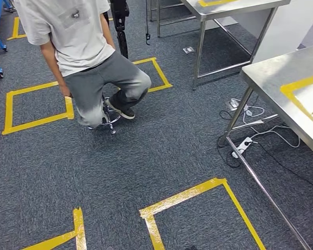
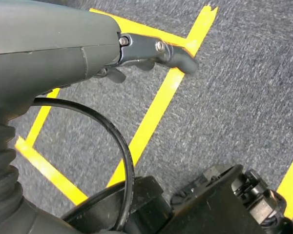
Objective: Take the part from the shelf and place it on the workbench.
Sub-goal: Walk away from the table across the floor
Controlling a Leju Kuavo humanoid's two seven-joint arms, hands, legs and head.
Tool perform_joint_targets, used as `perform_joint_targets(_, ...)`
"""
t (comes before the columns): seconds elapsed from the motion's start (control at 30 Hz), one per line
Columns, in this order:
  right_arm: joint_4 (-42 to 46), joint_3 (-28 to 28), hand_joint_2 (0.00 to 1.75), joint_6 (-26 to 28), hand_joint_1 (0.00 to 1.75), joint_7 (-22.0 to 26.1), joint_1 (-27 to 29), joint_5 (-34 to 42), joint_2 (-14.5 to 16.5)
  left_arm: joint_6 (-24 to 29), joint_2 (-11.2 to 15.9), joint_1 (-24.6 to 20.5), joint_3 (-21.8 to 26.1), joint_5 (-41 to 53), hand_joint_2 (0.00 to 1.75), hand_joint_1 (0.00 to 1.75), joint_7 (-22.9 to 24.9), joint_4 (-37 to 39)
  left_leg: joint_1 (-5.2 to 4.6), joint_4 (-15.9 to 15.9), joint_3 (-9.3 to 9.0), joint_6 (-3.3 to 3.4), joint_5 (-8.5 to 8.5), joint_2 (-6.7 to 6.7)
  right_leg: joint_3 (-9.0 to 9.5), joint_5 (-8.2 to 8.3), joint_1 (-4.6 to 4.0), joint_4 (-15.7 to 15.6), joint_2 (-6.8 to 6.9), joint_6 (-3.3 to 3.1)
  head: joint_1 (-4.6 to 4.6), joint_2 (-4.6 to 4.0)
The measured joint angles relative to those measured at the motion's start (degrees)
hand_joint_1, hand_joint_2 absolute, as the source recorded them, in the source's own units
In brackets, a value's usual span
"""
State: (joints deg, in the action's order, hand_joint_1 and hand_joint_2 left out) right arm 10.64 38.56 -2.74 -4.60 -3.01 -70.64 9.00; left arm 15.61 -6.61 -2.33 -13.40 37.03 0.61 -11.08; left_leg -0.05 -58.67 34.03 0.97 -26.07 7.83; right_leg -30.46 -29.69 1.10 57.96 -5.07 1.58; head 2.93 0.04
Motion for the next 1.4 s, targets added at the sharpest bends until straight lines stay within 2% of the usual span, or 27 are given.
perform_joint_targets(0.03, 0.0, 0.0, 0.0, 0.0, 0.0, 0.0, 0.0, 0.0, 0.0, 0.0, 0.0, 0.0, 0.0, 0.0, 1.75, 0.0, 0.0, 0.0, 0.05, -0.1, 0.14, -0.34, -0.03, -0.03, 0.21, 0.14, -0.03, -0.2, 0.83, -0.31, -0.01, 0.0)
perform_joint_targets(0.07, 0.0, 0.0, 0.0, 0.0, 0.0, 0.0, 0.0, -0.1, 0.0, 0.0, 0.0, 0.0, 0.0, 0.0, 1.75, 0.0, 0.0, 0.0, -0.01, -0.9, 0.5, -0.62, -0.58, -1.1, 0.44, 0.27, 0.0, -0.5, 1.71, -0.65, -0.13, 0.0)
perform_joint_targets(0.17, 0.0, 0.0, 0.0, -0.1, 0.0, 0.0, 0.2, -0.3, 0.1, 0.0, 0.1, -0.4, 0.0, -0.1, 1.75, 0.0, 0.0, 0.0, -0.13, -9.7, 4.33, -1.37, -5.47, -6.18, 0.88, 0.27, -0.12, -0.9, 4.7, -1.33, -0.48, 0.0)
perform_joint_targets(0.23, 0.0, 0.0, 0.0, -0.1, 0.0, -0.1, 0.3, -0.4, 0.0, -0.3, 0.1, -0.7, 0.1, -0.4, 1.75, 0.0, 0.0, 0.0, 0.07, -15.7, 6.84, -1.68, -7.61, -7.06, 0.99, 0.06, -0.24, -0.9, 6.77, -1.44, -0.48, 0.0)
perform_joint_targets(0.27, 0.0, 0.0, 0.0, -0.1, 0.0, -0.2, 0.3, -0.5, 0.0, -0.6, 0.2, -0.8, 0.1, -0.5, 1.75, 0.0, 0.0, 0.0, 0.15, -15.9, 6.74, -1.73, -7.12, -7.23, 1.08, -0.05, -0.26, -0.9, 7.7, -1.42, -0.47, 0.0)
perform_joint_targets(0.33, 0.0, 0.0, 0.0, -0.2, 0.0, -0.4, 0.2, -0.6, 0.0, -1.3, 0.3, -0.7, 0.1, -0.7, 1.75, 0.0, 0.0, 0.0, 0.21, -10.0, 3.39, -1.64, -3.44, -8.28, 1.52, -0.35, -0.28, -0.9, 9.25, -1.29, -0.48, 0.0)
perform_joint_targets(0.37, 0.0, 0.0, 0.0, -0.2, 0.0, -0.4, 0.1, -0.8, 0.1, -1.4, 0.3, -0.6, 0.2, -0.7, 1.75, 0.0, 0.0, 0.0, -0.02, -6.1, 1.26, -1.5, -1.99, -9.71, 1.59, -0.55, -0.38, -0.9, 9.87, -1.13, -0.5, 0.0)
perform_joint_targets(0.4, 0.0, -0.1, 0.0, -0.2, 0.0, -0.5, 0.1, -1.0, 0.1, -1.5, 0.3, -0.5, 0.2, -0.6, 1.75, 0.0, 0.1, 0.0, -0.26, -2.8, -0.37, -1.18, -1.17, -11.02, 1.76, -0.78, -0.53, -0.8, 10.43, -0.89, -0.58, 0.0)
perform_joint_targets(0.47, 0.0, -0.1, 0.0, -0.2, 0.0, -0.8, 0.0, -1.4, 0.0, -1.6, 0.4, -0.2, 0.2, -0.6, 1.75, 0.0, 0.2, 0.0, -0.79, -0.3, -1.29, -0.45, -1.4, -12.36, 1.83, -1.08, -0.87, -0.8, 11.64, -0.35, -0.58, 0.0)
perform_joint_targets(0.53, 0.0, -0.1, 0.0, -0.1, 0.0, -1.0, -0.1, -1.6, 0.0, -1.6, 0.4, 0.0, 0.2, -0.6, 1.75, 0.0, 0.2, 0.0, -0.75, 0.1, -1.13, 0.36, -1.27, -11.12, 2.04, -1.38, -0.86, -0.8, 12.63, 0.21, -0.5, 0.0)
perform_joint_targets(0.6, 0.0, -0.2, 0.0, -0.1, 0.0, -1.1, -0.2, -1.7, 0.1, -1.5, 0.4, 0.0, 0.2, -0.6, 1.75, 0.0, 0.2, 0.0, -0.49, 0.5, -1.3, 1.09, -0.99, -9.79, 1.15, -2.95, -0.61, 1.3, 10.12, 0.71, -0.31, 0.0)
perform_joint_targets(0.67, 0.0, -0.2, 0.0, 0.0, 0.0, -1.1, -0.2, -1.8, 0.0, -1.4, 0.3, -0.1, 0.2, -0.6, 1.75, 0.0, 0.3, 0.0, -0.38, 0.7, -1.36, 1.54, -0.88, -8.52, -2.21, -6.25, -0.46, 8.2, 6.36, 0.93, -0.08, 0.0)
perform_joint_targets(0.73, 0.0, -0.2, 0.0, 0.1, 0.0, -1.1, 0.0, -1.8, 0.0, -1.3, 0.3, -0.1, 0.2, -0.5, 1.75, 0.0, 0.3, 0.0, -0.48, 0.7, -1.37, 1.7, -0.9, -6.97, -6.32, -8.34, -0.49, 15.4, 5.3, 0.93, -0.04, 0.0)
perform_joint_targets(0.77, 0.0, -0.2, 0.0, 0.2, 0.0, -1.1, 0.1, -1.8, 0.0, -1.2, 0.2, -0.1, 0.2, -0.5, 1.75, 0.0, 0.3, 0.0, -0.52, 0.6, -1.44, 1.73, -0.9, -6.09, -7.36, -7.8, -0.5, 16.6, 5.18, 0.84, -0.04, 0.0)
perform_joint_targets(0.8, 0.0, -0.2, 0.0, 0.3, 0.0, -1.1, 0.1, -1.8, 0.0, -1.1, 0.2, -0.1, 0.2, -0.5, 1.75, 0.0, 0.3, 0.0, -0.54, 0.6, -1.55, 1.73, -0.92, -5.21, -7.18, -6.02, -0.51, 15.1, 5.03, 0.71, -0.04, 0.0)
perform_joint_targets(0.83, 0.0, -0.2, 0.0, 0.4, 0.0, -1.1, 0.1, -1.9, 0.0, -1.1, 0.1, -0.1, 0.2, -0.4, 1.75, 0.0, 0.3, 0.0, -0.53, 0.6, -1.69, 1.7, -0.94, -4.33, -5.99, -3.49, -0.49, 11.7, 4.5, 0.53, -0.03, 0.0)
perform_joint_targets(0.9, 0.0, -0.2, 0.0, 0.5, 0.0, -1.1, 0.1, -1.9, 0.0, -1.0, 0.0, -0.2, 0.2, -0.4, 1.75, 0.0, 0.4, 0.0, -0.56, 0.4, -1.69, 1.45, -1.06, -2.8, -2.86, 0.22, -0.27, 3.7, 1.62, 0.25, -0.05, 0.0)
perform_joint_targets(0.97, 0.0, -0.2, 0.0, 0.5, 0.0, -1.0, 0.1, -1.9, 0.0, -0.9, -0.1, -0.2, 0.2, -0.3, 1.75, 0.0, 0.5, 0.0, -0.41, 0.3, -1.25, 0.83, -0.97, -1.55, -1.2, 0.84, -0.17, 0.2, -0.27, 0.09, -0.07, 0.0)
perform_joint_targets(1.03, 0.0, -0.2, 0.0, 0.6, 0.0, -1.1, 0.0, -1.9, 0.1, -0.8, 0.0, -0.2, 0.2, -0.3, 1.75, 0.0, 0.5, 0.0, -0.19, 0.4, -0.83, 0.12, -0.75, -0.35, -0.71, 0.87, -0.18, -0.2, 0.83, -0.24, -0.08, 0.0)
perform_joint_targets(1.07, 0.0, -0.2, 0.0, 0.6, 0.0, -1.1, 0.1, -1.9, 0.1, -0.8, 0.0, -0.2, 0.2, -0.3, 1.75, 0.0, 0.6, 0.0, -0.24, 0.0, -0.65, -0.15, -1.05, -0.7, -0.51, 0.97, -0.11, -0.5, 1.58, -0.51, -0.12, 0.0)
perform_joint_targets(1.1, 0.0, -0.2, 0.0, 0.6, 0.0, -1.1, 0.1, -1.9, 0.1, -0.8, 0.0, -0.2, 0.2, -0.2, 1.75, 0.0, 0.6, 0.0, -0.33, -1.3, -0.1, -0.43, -1.93, -1.78, -0.29, 1.05, -0.04, -0.8, 2.42, -0.8, -0.26, 0.0)
perform_joint_targets(1.17, 0.0, -0.3, 0.0, 0.6, 0.0, -1.0, 0.2, -1.9, 0.1, -0.7, 0.1, -0.3, 0.2, -0.2, 1.75, 0.0, 0.7, 0.0, -0.43, -7.2, 2.43, -0.98, -5.34, -5.08, 0.09, 0.98, -0.11, -1.1, 4.27, -1.26, -0.47, 0.0)
perform_joint_targets(1.23, 0.0, -0.2, 0.0, 0.6, 0.0, -1.0, 0.3, -1.9, 0.1, -0.7, 0.1, -0.5, 0.2, -0.2, 1.75, 0.0, 0.7, 0.0, -0.22, -14.2, 5.49, -1.42, -8.15, -6.66, 0.32, 0.69, -0.28, -1.0, 6.25, -1.48, -0.54, 0.0)
perform_joint_targets(1.27, 0.0, -0.2, 0.0, 0.6, 0.0, -1.0, 0.3, -1.9, 0.1, -0.8, 0.2, -0.5, 0.3, -0.2, 1.75, 0.0, 0.7, 0.0, -0.1, -15.5, 5.98, -1.55, -8.14, -6.95, 0.46, 0.53, -0.33, -1.0, 7.17, -1.49, -0.55, 0.0)
perform_joint_targets(1.3, 0.0, -0.2, 0.0, 0.6, 0.0, -1.0, 0.3, -1.9, 0.1, -0.8, 0.2, -0.5, 0.3, -0.2, 1.75, 0.0, 0.8, 0.0, 0.01, -14.6, 5.44, -1.63, -7.07, -7.19, 0.64, 0.37, -0.34, -1.0, 7.97, -1.45, -0.56, 0.0)
perform_joint_targets(1.33, 0.0, -0.2, 0.0, 0.5, 0.0, -1.0, 0.2, -1.9, 0.1, -0.9, 0.3, -0.5, 0.3, -0.2, 1.75, 0.0, 0.8, 0.0, 0.09, -11.8, 3.95, -1.64, -5.18, -7.59, 0.91, 0.18, -0.35, -1.0, 8.67, -1.38, -0.56, 0.0)
perform_joint_targets(1.4, 0.0, -0.3, 0.0, 0.5, 0.0, -1.0, 0.1, -1.9, 0.1, -1.0, 0.3, -0.2, 0.3, -0.2, 1.75, 0.0, 0.9, 0.0, -0.11, -4.3, 0.16, -1.43, -1.88, -9.81, 1.42, -0.29, -0.53, -0.9, 9.86, -1.01, -0.62, 0.0)
